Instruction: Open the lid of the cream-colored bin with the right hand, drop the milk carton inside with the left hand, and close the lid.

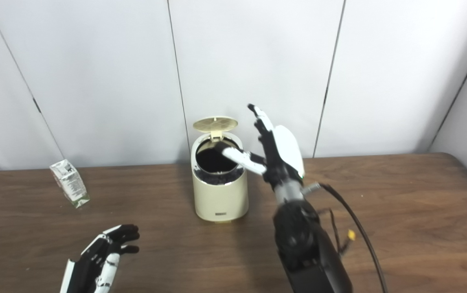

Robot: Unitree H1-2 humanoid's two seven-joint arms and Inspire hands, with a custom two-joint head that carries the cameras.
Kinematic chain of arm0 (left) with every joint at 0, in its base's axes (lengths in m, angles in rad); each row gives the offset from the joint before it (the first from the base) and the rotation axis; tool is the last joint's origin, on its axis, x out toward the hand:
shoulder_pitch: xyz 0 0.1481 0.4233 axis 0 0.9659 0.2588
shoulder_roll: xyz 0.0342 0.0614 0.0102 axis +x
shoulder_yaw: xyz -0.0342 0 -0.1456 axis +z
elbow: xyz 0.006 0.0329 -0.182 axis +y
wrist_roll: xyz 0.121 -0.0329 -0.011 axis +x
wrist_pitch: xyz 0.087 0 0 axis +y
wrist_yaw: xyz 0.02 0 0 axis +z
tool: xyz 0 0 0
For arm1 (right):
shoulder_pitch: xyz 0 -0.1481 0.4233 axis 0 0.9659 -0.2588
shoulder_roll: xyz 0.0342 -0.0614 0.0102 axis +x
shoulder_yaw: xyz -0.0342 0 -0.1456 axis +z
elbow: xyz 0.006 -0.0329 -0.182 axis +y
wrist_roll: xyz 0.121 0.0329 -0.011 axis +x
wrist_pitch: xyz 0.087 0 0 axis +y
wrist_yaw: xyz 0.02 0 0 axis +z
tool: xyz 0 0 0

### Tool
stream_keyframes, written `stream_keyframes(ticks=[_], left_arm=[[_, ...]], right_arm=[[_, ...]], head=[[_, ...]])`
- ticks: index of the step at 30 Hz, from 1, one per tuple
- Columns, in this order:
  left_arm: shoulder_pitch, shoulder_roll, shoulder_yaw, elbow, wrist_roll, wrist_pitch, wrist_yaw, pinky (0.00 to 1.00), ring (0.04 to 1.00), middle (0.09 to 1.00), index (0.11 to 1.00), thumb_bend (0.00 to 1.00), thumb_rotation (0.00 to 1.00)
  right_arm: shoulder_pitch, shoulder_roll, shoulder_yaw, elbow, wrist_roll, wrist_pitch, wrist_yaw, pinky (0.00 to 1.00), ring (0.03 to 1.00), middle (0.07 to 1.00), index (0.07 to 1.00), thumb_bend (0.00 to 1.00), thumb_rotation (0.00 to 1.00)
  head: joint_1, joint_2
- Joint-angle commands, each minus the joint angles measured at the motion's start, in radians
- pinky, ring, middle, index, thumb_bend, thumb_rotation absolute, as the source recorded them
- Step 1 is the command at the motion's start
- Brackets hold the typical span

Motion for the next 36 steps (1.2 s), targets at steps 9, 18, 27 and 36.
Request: stream_keyframes(ticks=[9, 18, 27, 36], left_arm=[[-0.019, 0.013, 0.007, -0.017, -0.013, -0.024, -0.004, 0.64, 0.735, 0.747, 0.725, 0.2, 0.57], [-0.023, 0.026, 0.015, -0.005, -0.021, -0.019, -0.006, 0.65, 0.732, 0.745, 0.725, 0.22, 0.53], [-0.028, 0.032, 0.018, 0.003, -0.01, -0.028, 0.0, 0.62, 0.722, 0.74, 0.72, 0.23, 0.42], [-0.016, 0.031, 0.016, -0.014, -0.01, -0.021, -0.002, 0.64, 0.728, 0.744, 0.724, 0.24, 0.44]], right_arm=[[0.248, 0.01, -0.063, -0.163, 0.086, -0.343, -0.143, 0.68, 0.8, 0.83, 0.836, 0.49, 0.64], [0.461, 0.018, -0.121, -0.192, 0.137, -0.539, -0.19, 0.6, 0.699, 0.728, 0.721, 0.23, 0.39], [0.548, 0.021, -0.157, -0.18, 0.198, -0.609, -0.174, 0.54, 0.666, 0.708, 0.672, 0.24, 0.22], [0.551, 0.025, -0.17, -0.153, 0.192, -0.623, -0.174, 0.54, 0.658, 0.699, 0.677, 0.22, 0.14]], head=[[-0.008, 0.001], [-0.005, -0.003], [-0.005, -0.003], [0.0, -0.003]])
